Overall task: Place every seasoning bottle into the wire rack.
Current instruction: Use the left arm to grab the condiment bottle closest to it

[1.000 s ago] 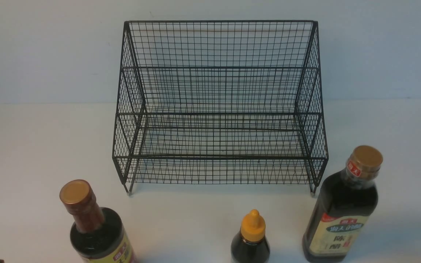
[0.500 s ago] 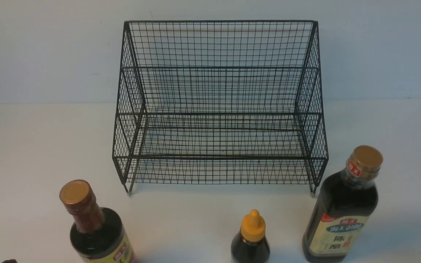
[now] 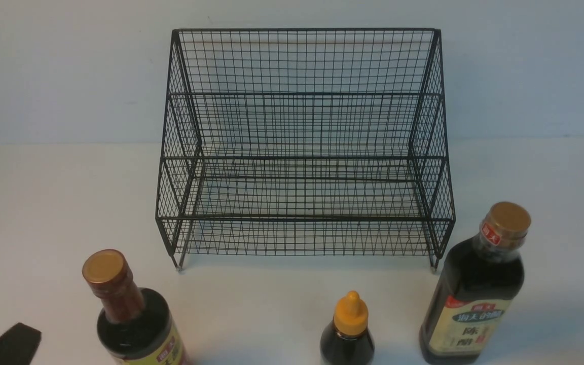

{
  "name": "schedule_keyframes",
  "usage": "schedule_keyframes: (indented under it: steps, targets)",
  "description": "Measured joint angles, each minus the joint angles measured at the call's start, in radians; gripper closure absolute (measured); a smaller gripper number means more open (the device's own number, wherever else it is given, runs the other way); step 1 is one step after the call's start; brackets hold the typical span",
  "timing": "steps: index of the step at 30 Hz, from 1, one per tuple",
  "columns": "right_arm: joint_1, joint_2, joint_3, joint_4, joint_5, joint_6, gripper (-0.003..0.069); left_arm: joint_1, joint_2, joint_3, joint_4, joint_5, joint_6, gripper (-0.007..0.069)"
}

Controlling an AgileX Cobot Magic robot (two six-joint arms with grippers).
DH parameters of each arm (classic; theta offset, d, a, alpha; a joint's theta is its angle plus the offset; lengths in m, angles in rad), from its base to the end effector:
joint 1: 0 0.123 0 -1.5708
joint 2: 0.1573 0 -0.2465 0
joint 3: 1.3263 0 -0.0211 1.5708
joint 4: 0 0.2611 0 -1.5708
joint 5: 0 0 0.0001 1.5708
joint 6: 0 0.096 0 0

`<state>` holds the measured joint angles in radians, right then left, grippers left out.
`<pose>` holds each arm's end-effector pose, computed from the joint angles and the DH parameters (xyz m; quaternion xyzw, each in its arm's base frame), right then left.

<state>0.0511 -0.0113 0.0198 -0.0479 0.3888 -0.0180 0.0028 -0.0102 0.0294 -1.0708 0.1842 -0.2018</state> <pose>0.1061 0.0037 0.1711 -0.0404 0.8067 -0.0106 0.5895 0.1100 -0.0152 0.1959 -0.3765 0.6072 -0.4581 0.5289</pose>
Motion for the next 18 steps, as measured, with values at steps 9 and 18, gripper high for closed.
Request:
schedule_keyframes:
  steps: [9,18]
  targets:
    - [0.000,0.000,0.000,0.000,0.000,0.000,0.0673,0.000,0.000,-0.165,-0.041,0.002,0.258,0.0629]
    - [0.000,0.000,0.000,0.000,0.000,0.000,0.0673,0.000,0.204,-0.518,-0.036,0.405,0.888,0.0510]
